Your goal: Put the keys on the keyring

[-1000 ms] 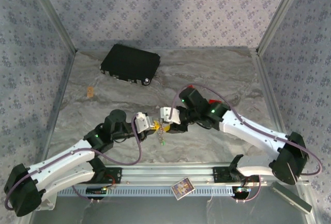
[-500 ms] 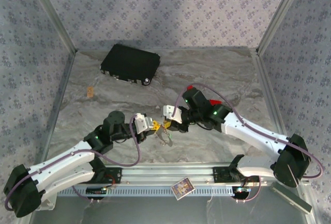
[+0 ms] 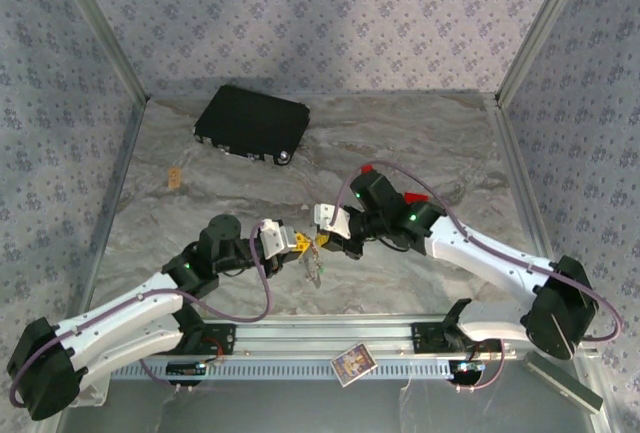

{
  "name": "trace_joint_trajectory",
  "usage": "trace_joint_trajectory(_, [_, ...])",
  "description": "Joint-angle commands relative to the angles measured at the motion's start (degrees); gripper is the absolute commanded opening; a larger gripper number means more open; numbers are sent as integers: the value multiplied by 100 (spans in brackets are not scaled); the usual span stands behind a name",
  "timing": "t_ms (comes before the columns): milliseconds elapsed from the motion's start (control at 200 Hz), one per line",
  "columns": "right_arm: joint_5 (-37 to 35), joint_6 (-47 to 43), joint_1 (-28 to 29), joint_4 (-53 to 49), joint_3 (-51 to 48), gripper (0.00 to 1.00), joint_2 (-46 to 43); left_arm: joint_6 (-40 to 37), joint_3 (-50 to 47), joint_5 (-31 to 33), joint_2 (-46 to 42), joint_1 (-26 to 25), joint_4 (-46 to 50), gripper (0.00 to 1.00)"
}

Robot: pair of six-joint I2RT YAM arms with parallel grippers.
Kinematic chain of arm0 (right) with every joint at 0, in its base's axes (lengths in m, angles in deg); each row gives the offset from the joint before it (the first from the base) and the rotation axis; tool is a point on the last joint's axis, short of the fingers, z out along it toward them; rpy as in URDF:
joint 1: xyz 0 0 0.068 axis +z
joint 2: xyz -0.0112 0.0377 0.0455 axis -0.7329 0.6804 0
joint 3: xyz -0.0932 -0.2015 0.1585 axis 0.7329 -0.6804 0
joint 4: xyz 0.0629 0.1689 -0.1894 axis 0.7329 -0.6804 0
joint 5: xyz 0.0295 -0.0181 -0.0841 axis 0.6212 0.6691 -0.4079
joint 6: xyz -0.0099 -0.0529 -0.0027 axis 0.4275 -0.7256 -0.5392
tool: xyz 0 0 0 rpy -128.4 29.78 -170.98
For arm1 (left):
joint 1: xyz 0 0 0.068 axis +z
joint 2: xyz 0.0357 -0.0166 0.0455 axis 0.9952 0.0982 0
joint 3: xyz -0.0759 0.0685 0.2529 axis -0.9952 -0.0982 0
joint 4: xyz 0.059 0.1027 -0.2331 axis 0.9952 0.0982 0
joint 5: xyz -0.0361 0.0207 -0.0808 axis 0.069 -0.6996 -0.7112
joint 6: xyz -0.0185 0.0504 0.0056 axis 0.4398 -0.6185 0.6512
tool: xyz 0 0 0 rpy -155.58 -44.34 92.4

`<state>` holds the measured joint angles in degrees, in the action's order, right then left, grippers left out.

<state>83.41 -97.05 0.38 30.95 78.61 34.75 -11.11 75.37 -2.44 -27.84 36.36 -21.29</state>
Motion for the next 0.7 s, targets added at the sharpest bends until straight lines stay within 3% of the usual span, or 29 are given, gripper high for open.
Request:
trace_joint_trajectory(0, [22, 42, 36, 30, -70, 0, 112, 123, -58, -376, -42, -33, -581, 0])
trace_joint_trajectory(75, [80, 97, 39, 134, -103, 0, 9, 124, -70, -381, -35, -29, -626, 0])
trace_joint_trajectory(195, [90, 150, 15, 341, -219, 23, -231, 143, -99, -372, -24, -33, -646, 0])
trace_joint_trajectory(295, [217, 171, 13, 433, -299, 27, -375, 173, -115, -378, -8, -33, -696, 0])
trace_joint_trajectory(505, [420, 323, 34, 728, -362, 27, -363, 251, -130, -416, 47, -33, -797, 0])
trace_joint_trajectory(700, [483, 380, 44, 848, -388, 17, -260, 324, -197, -424, 47, -33, -988, 0])
